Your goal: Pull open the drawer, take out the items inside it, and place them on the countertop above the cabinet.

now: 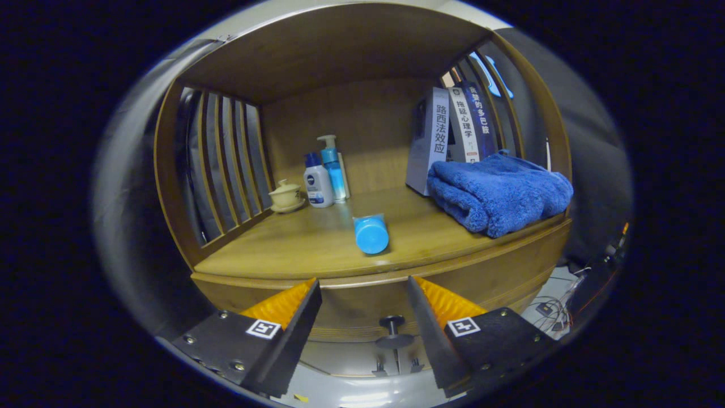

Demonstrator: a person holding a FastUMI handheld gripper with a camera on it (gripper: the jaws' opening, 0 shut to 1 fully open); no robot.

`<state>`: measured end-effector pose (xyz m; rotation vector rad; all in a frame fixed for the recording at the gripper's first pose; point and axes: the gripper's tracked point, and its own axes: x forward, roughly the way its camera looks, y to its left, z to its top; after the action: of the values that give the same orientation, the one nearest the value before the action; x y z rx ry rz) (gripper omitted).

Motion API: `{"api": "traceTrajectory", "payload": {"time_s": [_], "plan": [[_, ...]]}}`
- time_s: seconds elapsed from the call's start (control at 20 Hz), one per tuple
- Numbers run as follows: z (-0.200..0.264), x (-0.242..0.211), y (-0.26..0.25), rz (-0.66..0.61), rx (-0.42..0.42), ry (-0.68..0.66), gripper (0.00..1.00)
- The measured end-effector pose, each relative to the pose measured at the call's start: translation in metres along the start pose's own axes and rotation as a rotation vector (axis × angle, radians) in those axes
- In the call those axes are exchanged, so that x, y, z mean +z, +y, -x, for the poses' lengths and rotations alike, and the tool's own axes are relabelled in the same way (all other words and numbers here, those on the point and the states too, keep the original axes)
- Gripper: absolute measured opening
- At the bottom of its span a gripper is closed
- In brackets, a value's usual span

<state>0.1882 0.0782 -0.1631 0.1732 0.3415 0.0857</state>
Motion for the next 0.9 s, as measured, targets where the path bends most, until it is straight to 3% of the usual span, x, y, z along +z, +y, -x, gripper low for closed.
{"api": "traceTrajectory", "payload": {"time_s": [0.3, 0.45, 0.65, 0.75, 0.9], "plan": [[0.031, 0.013, -0.009, 0.018, 0.011, 0.011, 0.91], [0.062, 0.037, -0.03, 0.045, -0.043, -0.042, 0.81], [0.112, 0.075, -0.063, 0.088, -0.108, -0.109, 0.8], [0.123, 0.088, -0.075, 0.118, -0.122, -0.128, 0.72], [0.145, 0.089, -0.08, 0.156, -0.051, -0.122, 0.63]]}}
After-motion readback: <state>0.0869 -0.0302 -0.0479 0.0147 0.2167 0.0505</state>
